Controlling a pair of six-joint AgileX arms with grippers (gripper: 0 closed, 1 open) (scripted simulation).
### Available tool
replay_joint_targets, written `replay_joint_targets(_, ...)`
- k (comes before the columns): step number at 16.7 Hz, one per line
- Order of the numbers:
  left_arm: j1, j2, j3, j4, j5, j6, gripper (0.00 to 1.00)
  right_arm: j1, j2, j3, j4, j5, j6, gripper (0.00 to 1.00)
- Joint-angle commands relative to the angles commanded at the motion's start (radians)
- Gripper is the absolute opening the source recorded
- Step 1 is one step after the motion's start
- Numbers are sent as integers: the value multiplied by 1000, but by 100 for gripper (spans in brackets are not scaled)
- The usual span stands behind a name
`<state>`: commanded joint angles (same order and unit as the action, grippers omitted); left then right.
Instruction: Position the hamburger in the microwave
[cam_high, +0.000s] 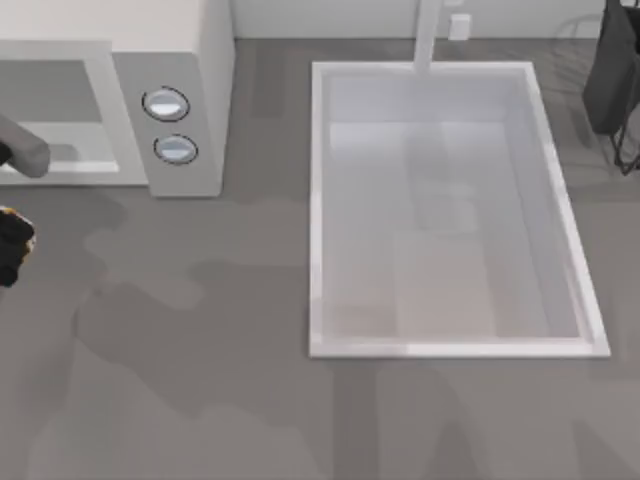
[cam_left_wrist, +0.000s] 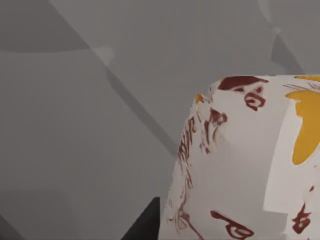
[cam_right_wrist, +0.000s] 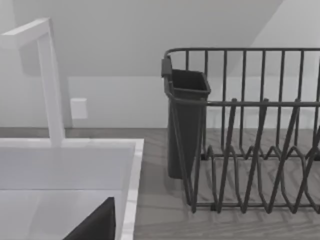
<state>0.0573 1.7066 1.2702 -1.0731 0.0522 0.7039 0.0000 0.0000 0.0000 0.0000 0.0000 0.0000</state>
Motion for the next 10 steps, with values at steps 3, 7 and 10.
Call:
replay_joint_targets(3, 4, -2, -3, 2, -2, 2, 0, 0, 0, 0, 0, 0, 0, 100)
replay_joint_targets(7, 15, 9, -1, 65, 18, -33, 0, 0, 0, 0, 0, 0, 0, 100)
replay_joint_targets(10, 36, 54, -6, 223, 55, -101, 0, 0, 0, 0, 0, 0, 0, 100)
